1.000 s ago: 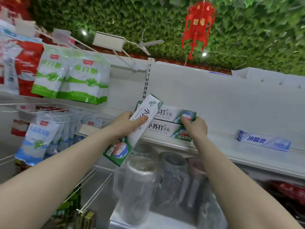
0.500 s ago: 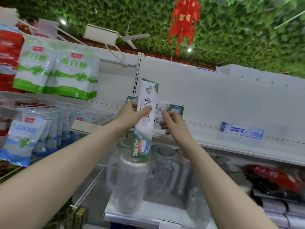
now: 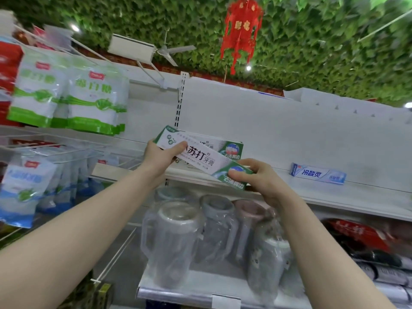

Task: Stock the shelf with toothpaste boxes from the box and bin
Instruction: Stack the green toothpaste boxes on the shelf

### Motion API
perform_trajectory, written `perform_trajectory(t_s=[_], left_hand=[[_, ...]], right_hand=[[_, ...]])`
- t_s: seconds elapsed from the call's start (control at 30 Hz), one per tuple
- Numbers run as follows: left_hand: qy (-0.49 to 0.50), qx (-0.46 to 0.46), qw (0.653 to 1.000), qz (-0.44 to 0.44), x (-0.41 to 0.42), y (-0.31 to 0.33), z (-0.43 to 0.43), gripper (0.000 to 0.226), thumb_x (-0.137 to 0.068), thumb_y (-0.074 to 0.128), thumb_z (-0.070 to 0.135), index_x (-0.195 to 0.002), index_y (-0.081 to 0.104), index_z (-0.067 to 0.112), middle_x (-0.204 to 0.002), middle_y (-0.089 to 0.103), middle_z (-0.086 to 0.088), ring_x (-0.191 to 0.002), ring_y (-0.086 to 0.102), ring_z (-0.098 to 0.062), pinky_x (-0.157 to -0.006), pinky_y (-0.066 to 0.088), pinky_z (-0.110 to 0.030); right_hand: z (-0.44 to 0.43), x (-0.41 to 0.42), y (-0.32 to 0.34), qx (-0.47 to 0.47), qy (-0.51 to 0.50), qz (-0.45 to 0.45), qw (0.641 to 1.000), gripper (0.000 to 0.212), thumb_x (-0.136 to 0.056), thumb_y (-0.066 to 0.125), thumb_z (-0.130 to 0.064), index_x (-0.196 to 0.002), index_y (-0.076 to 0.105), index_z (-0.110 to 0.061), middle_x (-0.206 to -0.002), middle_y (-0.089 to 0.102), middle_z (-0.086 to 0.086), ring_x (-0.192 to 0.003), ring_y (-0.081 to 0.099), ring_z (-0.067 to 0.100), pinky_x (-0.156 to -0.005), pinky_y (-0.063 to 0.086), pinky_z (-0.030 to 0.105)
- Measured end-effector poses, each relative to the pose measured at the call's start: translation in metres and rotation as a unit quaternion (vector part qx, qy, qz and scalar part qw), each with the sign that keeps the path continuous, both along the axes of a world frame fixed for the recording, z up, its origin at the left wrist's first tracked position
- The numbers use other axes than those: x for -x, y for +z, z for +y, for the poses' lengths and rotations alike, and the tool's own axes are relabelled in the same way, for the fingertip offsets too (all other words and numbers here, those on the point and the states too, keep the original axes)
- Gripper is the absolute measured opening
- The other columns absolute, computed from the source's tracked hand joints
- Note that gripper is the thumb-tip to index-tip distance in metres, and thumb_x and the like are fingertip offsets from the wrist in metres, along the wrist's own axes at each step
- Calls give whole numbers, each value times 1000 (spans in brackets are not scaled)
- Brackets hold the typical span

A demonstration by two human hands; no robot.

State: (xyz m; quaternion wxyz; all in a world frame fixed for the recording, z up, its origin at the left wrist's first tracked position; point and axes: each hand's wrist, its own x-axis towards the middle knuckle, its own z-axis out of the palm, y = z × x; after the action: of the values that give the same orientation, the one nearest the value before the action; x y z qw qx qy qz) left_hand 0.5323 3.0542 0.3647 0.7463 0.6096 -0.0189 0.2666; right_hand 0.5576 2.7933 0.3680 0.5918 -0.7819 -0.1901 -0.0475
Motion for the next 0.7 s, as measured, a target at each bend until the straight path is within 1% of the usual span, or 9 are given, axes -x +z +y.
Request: perform_trajectory(t_s=[0.03,0.1,0.13,0.23,0.3,0.43,0.57,0.63,0.7], left_hand=[[8,-8,1000,8,-1,-5,3,52,-65,88,28,-108,66,8,-104,73,-8,-103,68,-29,-95,53,-45],[33,-27,999,23,-4,-12,9,74,-50,92,45,-111,64,14,-107,72,-3,-102,67,-24,-95,52,-43],[50,-41,998,28,-6,-14,12,72,-53,92,43,-112,62,14,-108,71,-2,-103,66,-21,-95,52,-42],[79,-79,993,25,-5,-15,16,38,-74,83,18,-105,62,16,-103,69,0,-97,64,-15,-95,50,-35],[86,-99,991,17,-7,-17,17,31,-77,80,14,-102,62,18,-102,69,-1,-92,64,-13,-93,50,-32],[134,-162,978,19,-13,-15,19,32,-78,80,23,-105,64,20,-100,67,3,-96,63,-16,-94,50,-35],[208,-258,943,32,-17,-14,20,37,-76,79,36,-107,65,20,-100,70,5,-95,64,-15,-90,50,-34],[227,-313,921,47,-19,-17,21,39,-75,79,39,-104,61,21,-99,69,6,-94,63,-16,-86,49,-35],[245,-361,898,52,-22,-23,22,40,-76,79,37,-104,57,20,-101,66,4,-96,61,-18,-81,42,-32]], right_hand=[[0,-2,1,-9,-11,-14,1000,42,-73,85,-13,-111,68,-11,-105,72,14,-82,72,21,-78,59,35],[1,-5,3,-22,-30,-39,999,43,-73,84,-7,-112,67,-11,-100,70,8,-79,72,16,-78,59,31],[2,-7,3,-24,-39,-55,997,45,-72,84,-6,-113,65,-11,-99,70,6,-79,71,14,-78,59,31],[4,-14,3,-18,-62,-87,994,51,-72,86,-9,-114,59,-17,-104,66,4,-84,71,16,-79,59,34],[5,-20,2,-31,-68,-92,993,55,-71,86,-10,-115,55,-20,-109,63,5,-87,71,18,-79,60,38],[10,-30,3,-62,-85,-108,989,64,-70,86,-9,-121,50,-21,-114,58,6,-93,70,22,-81,60,43],[12,-39,-1,-55,-112,-108,986,64,-71,86,-10,-121,48,-20,-109,57,1,-92,69,20,-82,59,42],[12,-42,-7,-22,-122,-110,986,64,-71,87,-12,-121,48,-19,-103,57,-5,-89,68,16,-79,59,37],[13,-44,-15,3,-131,-112,985,62,-71,87,-13,-120,49,-18,-97,58,-7,-83,64,8,-63,56,21]])
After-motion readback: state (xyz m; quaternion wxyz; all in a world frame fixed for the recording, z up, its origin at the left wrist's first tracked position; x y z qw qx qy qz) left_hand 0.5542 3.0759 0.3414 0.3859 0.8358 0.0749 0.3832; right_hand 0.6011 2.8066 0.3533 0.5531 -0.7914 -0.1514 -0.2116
